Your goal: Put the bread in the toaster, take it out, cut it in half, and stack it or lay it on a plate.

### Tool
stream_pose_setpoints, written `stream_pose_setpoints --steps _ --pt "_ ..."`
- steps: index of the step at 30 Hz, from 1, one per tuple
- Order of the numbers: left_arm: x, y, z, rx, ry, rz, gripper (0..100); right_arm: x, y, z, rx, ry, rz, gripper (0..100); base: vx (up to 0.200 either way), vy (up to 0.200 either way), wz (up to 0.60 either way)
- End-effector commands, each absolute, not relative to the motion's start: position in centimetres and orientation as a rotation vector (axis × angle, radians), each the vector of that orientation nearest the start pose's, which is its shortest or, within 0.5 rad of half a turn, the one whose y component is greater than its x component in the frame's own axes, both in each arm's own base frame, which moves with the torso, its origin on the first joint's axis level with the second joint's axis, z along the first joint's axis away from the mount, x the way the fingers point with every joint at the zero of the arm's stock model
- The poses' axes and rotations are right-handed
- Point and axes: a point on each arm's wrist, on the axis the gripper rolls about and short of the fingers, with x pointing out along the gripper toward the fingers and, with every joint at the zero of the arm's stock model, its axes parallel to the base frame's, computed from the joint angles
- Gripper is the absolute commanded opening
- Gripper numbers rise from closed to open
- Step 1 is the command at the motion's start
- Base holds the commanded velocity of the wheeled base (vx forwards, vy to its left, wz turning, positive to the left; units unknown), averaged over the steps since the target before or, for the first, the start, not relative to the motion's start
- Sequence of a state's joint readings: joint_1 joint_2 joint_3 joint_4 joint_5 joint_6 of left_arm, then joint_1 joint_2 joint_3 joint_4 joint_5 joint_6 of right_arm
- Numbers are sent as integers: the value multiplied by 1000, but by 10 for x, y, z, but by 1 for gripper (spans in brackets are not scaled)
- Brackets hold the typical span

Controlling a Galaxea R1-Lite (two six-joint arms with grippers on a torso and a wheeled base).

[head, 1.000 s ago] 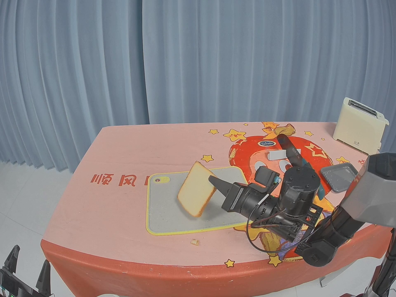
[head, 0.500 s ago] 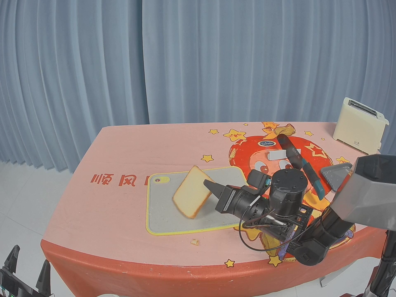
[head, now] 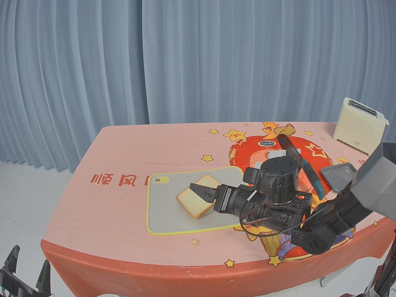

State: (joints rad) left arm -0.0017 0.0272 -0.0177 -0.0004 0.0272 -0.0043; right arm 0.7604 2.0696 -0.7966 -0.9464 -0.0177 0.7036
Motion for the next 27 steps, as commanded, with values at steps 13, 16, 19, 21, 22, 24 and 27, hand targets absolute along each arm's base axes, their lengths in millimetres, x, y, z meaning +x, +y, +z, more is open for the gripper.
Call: stream_pose_setpoints --steps 13,16,19,21,22,24,27 --pt "-21 1 76 -4 28 26 100 260 242 145 529 700 449 100 0 0 0" --pt "-21 1 76 -4 26 26 100 261 242 146 510 740 426 100 0 0 0" --pt "-21 1 76 -4 26 26 100 264 242 148 514 735 422 100 0 0 0" --pt "-21 1 76 -4 26 26 100 272 244 145 515 737 411 100 0 0 0" --pt "-21 1 76 -4 28 26 100 272 246 142 511 742 410 100 0 0 0" --pt "-21 1 76 -4 26 26 100 272 247 141 509 744 413 100 0 0 0" --pt "-21 1 76 -4 28 26 100 271 244 141 507 750 406 100 0 0 0"
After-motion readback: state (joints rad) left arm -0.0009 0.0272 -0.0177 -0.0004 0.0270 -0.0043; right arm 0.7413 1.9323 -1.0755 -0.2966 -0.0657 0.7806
